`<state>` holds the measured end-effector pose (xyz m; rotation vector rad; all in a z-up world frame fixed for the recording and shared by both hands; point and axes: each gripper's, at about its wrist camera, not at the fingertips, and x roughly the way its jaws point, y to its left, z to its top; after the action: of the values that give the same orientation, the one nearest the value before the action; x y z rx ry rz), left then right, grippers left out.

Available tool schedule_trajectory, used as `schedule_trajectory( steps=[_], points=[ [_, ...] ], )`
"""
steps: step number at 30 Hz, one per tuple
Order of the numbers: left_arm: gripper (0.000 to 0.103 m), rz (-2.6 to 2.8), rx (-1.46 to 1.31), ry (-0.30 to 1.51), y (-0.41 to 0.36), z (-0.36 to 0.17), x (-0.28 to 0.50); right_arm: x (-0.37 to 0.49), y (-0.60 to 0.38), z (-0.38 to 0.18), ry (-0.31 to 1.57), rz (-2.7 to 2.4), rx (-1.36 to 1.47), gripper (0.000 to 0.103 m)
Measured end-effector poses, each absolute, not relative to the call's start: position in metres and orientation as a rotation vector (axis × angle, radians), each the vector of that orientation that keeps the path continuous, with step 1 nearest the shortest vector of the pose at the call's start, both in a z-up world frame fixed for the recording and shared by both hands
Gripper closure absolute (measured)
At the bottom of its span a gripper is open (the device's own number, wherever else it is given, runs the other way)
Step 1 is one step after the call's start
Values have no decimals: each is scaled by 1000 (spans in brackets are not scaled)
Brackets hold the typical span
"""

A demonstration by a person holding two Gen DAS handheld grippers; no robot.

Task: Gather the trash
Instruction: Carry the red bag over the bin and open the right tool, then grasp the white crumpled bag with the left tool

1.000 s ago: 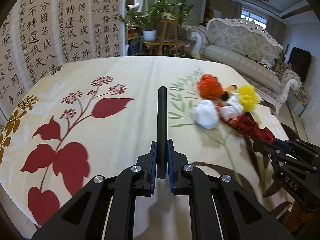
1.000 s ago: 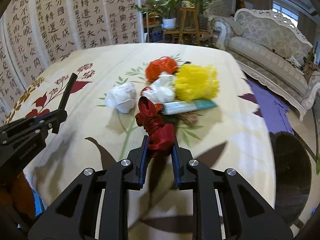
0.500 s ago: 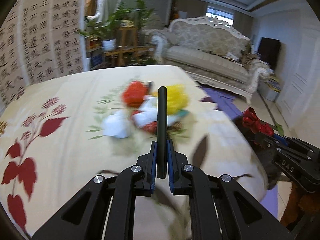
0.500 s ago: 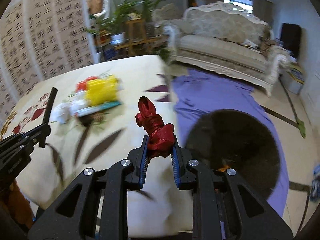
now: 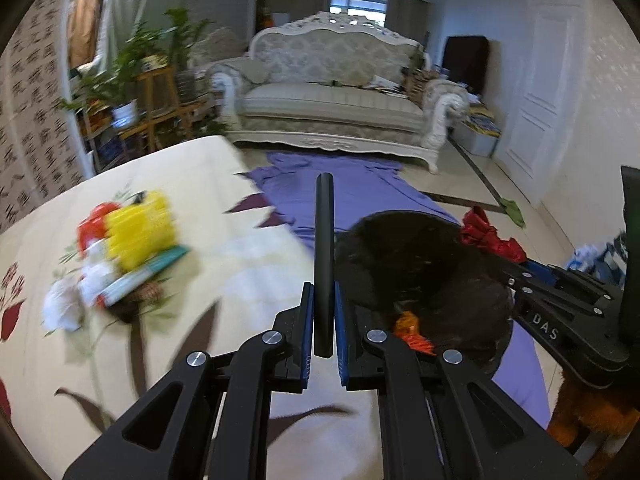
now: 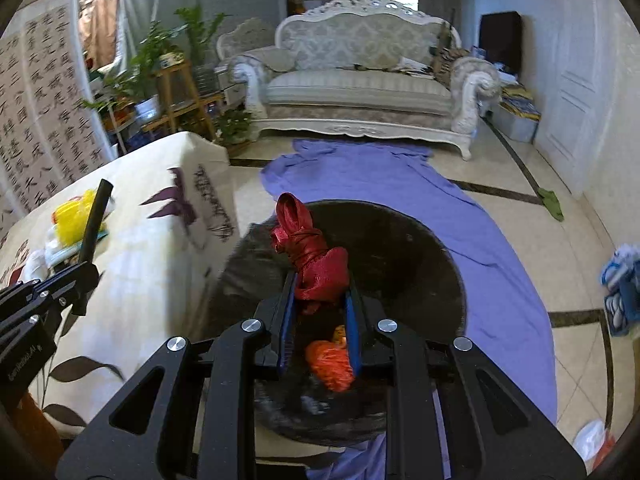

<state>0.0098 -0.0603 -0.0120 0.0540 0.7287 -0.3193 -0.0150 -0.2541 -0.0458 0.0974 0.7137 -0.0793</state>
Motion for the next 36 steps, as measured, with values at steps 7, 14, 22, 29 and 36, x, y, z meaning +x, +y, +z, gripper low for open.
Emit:
schedule_trajectory(
  steps=[7, 14, 22, 29, 36],
  points=[
    [92, -374, 110, 740, -103, -20, 24, -5, -283, -51, 709, -114, 128, 82],
    [92, -394, 153, 767, -128, -31, 44, 2, -298, -57, 709, -130, 151, 80],
    [51, -363, 166, 776, -131, -36, 46, 4, -307, -60, 710, -158, 172, 66],
    [45, -328, 150, 767, -122, -33, 46, 2, -305, -56, 704, -164, 173, 58],
    [44, -266, 126, 752, -96, -24, 44, 2, -290, -51, 706, -135, 160, 56]
  ],
)
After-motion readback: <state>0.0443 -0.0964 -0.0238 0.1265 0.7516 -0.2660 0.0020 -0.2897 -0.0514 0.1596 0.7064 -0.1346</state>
